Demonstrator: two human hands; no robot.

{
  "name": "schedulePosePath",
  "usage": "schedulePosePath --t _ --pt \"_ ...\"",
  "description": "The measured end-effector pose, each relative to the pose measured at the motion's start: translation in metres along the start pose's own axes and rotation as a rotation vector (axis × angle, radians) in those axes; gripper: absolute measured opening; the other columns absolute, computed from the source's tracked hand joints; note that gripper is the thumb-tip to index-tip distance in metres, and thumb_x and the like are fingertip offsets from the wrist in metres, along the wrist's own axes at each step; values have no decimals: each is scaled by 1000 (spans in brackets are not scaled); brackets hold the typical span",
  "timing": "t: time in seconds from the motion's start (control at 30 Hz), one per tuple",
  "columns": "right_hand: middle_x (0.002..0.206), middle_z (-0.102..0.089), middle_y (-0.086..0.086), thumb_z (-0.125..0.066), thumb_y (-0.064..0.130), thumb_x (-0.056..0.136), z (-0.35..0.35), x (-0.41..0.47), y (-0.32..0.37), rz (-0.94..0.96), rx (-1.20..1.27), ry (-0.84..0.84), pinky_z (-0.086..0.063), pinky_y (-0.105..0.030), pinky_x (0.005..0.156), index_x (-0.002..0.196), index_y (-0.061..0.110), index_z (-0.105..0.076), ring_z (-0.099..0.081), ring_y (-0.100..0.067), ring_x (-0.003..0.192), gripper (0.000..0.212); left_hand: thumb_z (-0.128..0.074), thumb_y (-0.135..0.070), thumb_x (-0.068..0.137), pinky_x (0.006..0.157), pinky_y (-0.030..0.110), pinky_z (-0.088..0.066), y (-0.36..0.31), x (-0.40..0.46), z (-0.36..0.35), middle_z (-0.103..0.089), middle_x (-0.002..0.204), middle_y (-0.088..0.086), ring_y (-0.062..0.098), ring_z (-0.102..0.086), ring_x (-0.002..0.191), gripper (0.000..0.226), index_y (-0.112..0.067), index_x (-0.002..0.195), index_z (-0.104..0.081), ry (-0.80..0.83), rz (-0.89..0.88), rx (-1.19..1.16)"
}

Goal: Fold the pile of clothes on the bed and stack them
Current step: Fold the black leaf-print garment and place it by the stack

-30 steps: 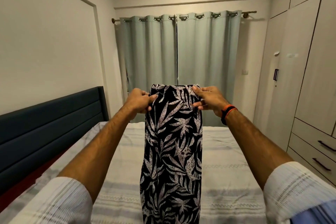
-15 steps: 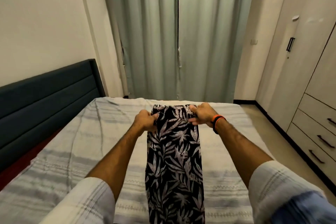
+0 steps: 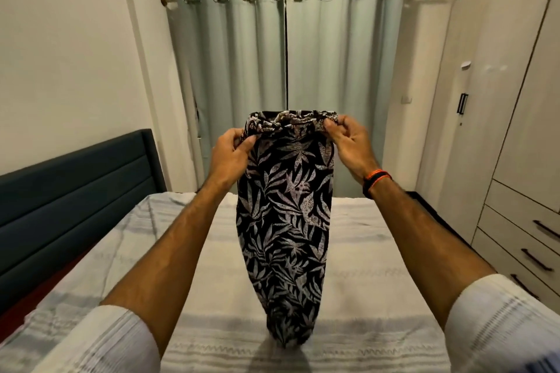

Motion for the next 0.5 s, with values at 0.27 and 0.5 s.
schedulePosePath --t 0.27,0.5 --pt "82 -67 8 -55 18 100 -1 -137 -54 -185 41 101 -55 -39 94 101 8 -63 -63 -16 86 12 -63 -30 92 83 46 -57 71 -127 8 -68 85 4 23 -64 79 16 -15 93 -63 125 150 12" --pt "83 -63 -15 -59 22 97 -9 -274 -120 -486 23 157 -51 -57 89 92 6 -63 -60 -30 82 17 -64 -20 94 68 37 -47 153 -259 8 -52 68 -6 18 -50 69 22 -23 75 -54 260 369 130"
Point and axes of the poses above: each hand's wrist, its own x-axis towards the middle knuckle, its own z-axis out of the back of the hand, y = z × x, the point moved 3 cm from there along x, towards the middle knuckle
